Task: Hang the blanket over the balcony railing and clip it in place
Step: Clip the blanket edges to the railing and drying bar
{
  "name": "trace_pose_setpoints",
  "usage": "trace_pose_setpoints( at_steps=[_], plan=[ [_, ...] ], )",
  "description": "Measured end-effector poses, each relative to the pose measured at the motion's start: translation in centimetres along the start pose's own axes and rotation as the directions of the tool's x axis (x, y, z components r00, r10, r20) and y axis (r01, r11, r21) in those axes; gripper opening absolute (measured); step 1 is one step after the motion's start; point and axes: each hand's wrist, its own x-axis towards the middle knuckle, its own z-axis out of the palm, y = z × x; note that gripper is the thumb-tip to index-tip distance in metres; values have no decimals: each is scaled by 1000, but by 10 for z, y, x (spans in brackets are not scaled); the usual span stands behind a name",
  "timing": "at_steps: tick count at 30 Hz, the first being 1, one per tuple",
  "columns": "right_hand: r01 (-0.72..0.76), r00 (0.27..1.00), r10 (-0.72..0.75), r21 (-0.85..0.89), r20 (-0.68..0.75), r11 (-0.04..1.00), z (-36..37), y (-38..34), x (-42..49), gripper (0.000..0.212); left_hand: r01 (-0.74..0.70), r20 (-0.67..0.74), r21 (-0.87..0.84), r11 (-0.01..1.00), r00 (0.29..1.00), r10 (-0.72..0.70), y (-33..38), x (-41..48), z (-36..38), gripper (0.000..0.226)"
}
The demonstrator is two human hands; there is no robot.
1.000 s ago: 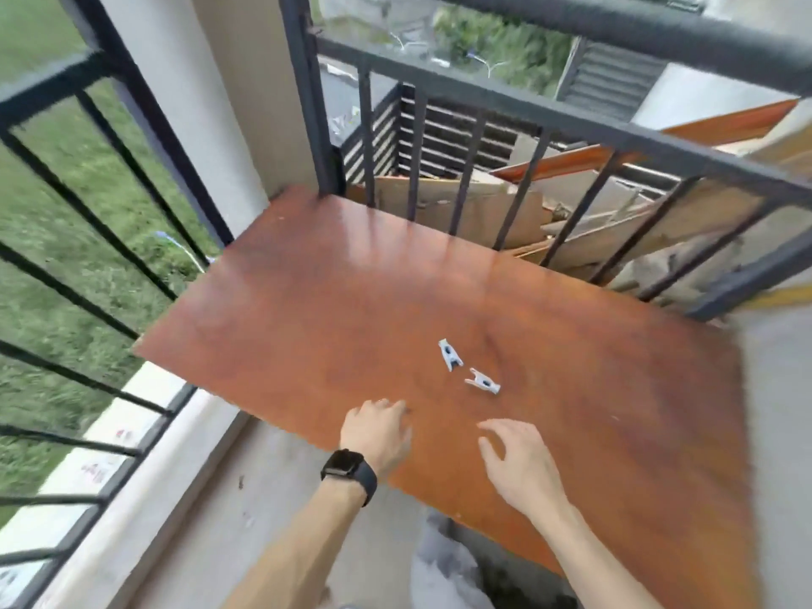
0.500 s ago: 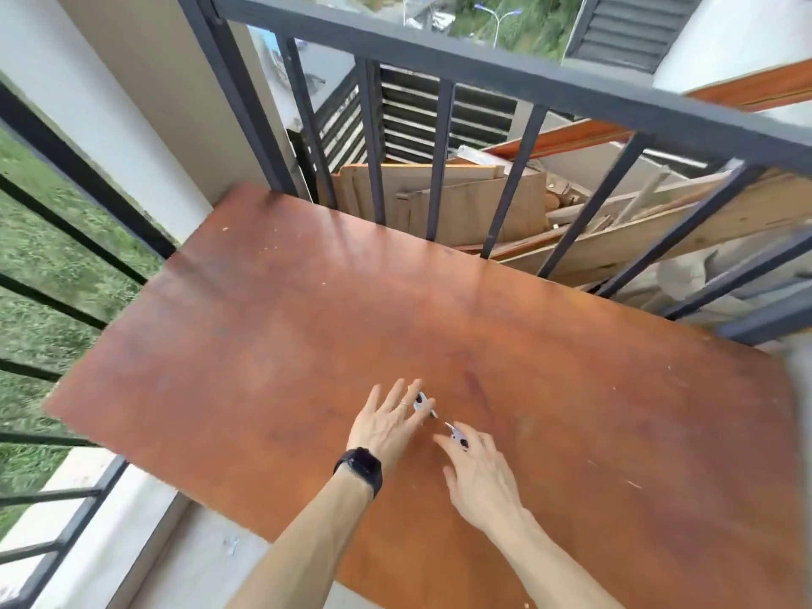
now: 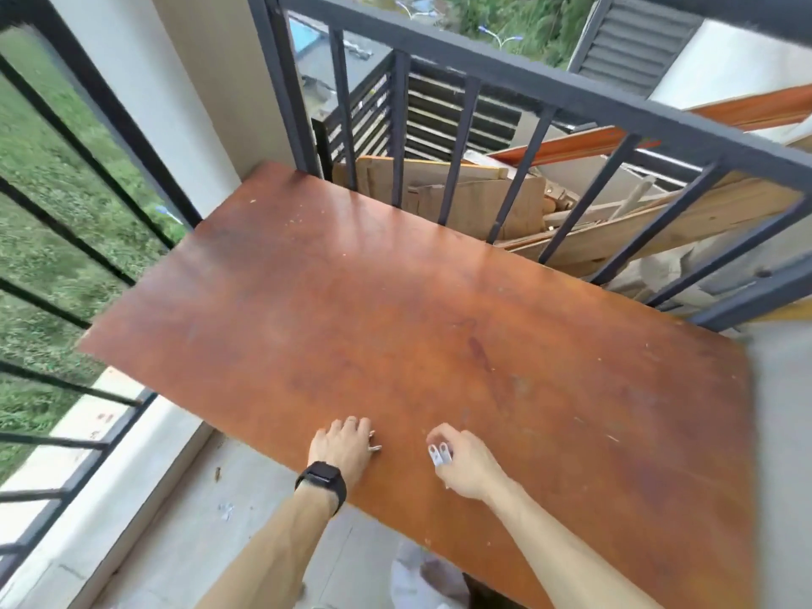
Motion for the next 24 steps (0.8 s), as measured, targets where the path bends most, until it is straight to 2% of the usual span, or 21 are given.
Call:
trace_pose_setpoints(
  at_steps=[2,5,8,10,13,16,18,21,24],
  plan=[
    [41,999,-39,158,-16,987,11,-21,-19,36,70,39,-206,976,997,-63,-21,-39,8,25],
    [191,982,-179,270,-67,944,34,-69,-55,23,126,48,-430,894,992,-116,-67,-108,17,25],
    [367,929,-367,264,-52,892,65,-121,-85,12,277,22,-567,776,946,-322,-116,-188,18,29],
    [482,869,-495,208,10,851,86,-163,-99,12,367,-16,-636,679,874,-486,-147,-242,19,35],
    [655,732,-663,108,155,748,122,-232,-120,21,454,-80,-719,526,698,-712,-183,-328,25,39],
    [797,559,-769,54,308,601,157,-299,-149,32,531,-83,-775,343,453,-888,-192,-412,34,38],
    [889,401,-822,45,405,456,182,-337,-175,33,570,-53,-792,220,294,-954,-183,-465,39,36],
    [979,138,-827,54,546,199,218,-382,-230,25,608,-30,-792,55,51,-998,-157,-540,46,33],
    [986,-155,-821,137,549,-94,253,-406,-286,28,627,-13,-771,-111,-190,-982,-126,-604,58,35]
  ],
)
